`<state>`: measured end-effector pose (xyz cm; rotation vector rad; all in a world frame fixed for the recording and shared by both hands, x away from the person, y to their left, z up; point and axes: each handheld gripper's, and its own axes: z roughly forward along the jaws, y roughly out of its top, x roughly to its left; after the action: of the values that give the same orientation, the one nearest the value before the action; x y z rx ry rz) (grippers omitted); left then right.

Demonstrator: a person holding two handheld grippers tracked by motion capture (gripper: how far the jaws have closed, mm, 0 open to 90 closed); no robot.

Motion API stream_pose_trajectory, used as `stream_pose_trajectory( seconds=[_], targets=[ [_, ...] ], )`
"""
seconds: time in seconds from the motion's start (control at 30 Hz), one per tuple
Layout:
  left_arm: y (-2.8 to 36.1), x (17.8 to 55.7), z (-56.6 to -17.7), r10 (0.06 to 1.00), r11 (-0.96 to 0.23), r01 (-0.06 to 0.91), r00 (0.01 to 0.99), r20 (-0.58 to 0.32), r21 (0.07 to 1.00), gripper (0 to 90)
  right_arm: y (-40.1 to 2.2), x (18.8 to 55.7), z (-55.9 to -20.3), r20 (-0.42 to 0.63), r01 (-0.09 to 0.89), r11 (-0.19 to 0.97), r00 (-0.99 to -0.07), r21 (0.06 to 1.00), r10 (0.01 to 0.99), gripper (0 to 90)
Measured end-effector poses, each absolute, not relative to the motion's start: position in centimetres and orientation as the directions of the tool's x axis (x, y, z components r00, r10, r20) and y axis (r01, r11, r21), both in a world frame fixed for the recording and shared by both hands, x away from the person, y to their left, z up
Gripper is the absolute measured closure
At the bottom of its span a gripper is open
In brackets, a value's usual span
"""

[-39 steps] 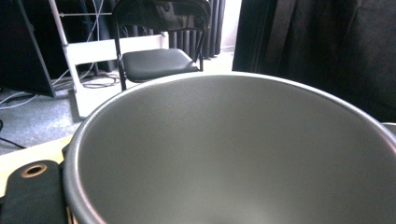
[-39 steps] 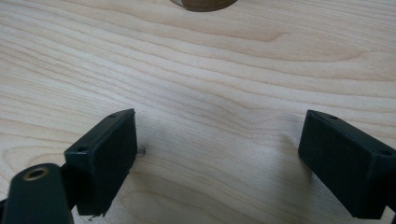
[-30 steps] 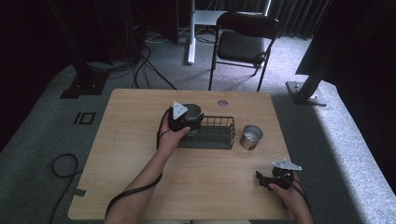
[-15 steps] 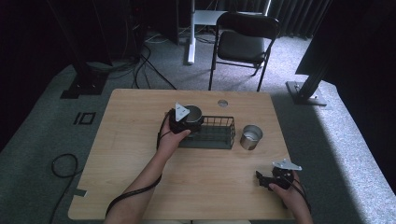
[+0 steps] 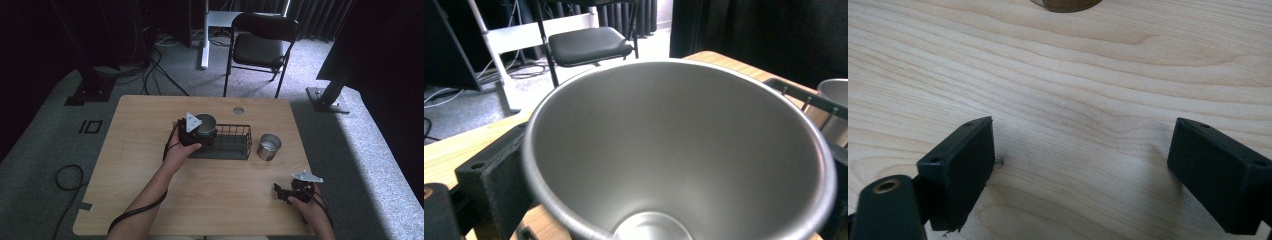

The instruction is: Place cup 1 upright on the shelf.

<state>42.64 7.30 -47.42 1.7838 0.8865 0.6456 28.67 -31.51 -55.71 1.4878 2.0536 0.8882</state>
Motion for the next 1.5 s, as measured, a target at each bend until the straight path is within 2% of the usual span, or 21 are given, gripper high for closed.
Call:
stream_pose_trajectory(
  seconds=[0.67, 1.5],
  targets=[
    [9.0, 39.8, -47.1, 0.78, -0.256, 0.27, 0.624, 0.034, 0.928, 2.2, -31.5, 28.7, -55.7, 0.012, 0.659, 0.21, -0.316, 0.723, 0.949, 11.2],
    [12.8, 37.3, -47.0, 0.788, -0.255, 0.282, 0.614, 0.031, 0.925, 2.2, -31.5, 28.7, -55.7, 0.012, 0.659, 0.21, -0.316, 0.723, 0.949, 11.2]
  ],
)
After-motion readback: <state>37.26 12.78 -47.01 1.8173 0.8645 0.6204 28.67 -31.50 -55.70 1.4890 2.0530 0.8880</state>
